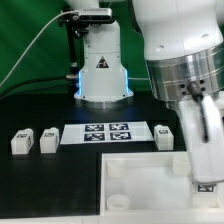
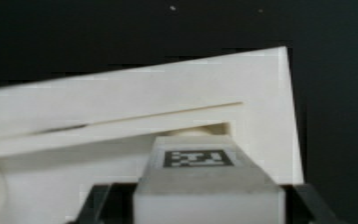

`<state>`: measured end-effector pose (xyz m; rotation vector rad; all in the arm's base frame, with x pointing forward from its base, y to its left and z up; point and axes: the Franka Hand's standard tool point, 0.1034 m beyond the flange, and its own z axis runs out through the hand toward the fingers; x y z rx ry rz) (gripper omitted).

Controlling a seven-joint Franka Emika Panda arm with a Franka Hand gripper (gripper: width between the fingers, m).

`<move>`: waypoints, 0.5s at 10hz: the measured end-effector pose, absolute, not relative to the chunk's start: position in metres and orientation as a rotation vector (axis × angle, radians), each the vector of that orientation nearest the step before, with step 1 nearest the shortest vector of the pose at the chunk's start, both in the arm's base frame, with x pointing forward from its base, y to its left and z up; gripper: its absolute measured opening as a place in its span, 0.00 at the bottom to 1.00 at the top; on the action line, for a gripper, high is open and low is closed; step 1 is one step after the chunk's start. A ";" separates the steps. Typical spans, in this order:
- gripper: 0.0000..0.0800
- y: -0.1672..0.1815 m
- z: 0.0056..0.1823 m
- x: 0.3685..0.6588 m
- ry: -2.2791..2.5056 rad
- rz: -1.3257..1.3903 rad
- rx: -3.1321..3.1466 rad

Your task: Assemble one leg

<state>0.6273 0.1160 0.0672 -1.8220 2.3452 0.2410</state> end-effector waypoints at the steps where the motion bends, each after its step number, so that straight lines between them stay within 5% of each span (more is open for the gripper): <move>1: 0.37 0.116 0.067 0.628 2.416 0.246 -1.733; 5: 0.37 0.113 0.069 0.628 2.514 0.225 -1.619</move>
Offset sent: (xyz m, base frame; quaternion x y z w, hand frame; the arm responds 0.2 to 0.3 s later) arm -0.0101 -0.0003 -0.0016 -0.0259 0.0598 0.2285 0.9714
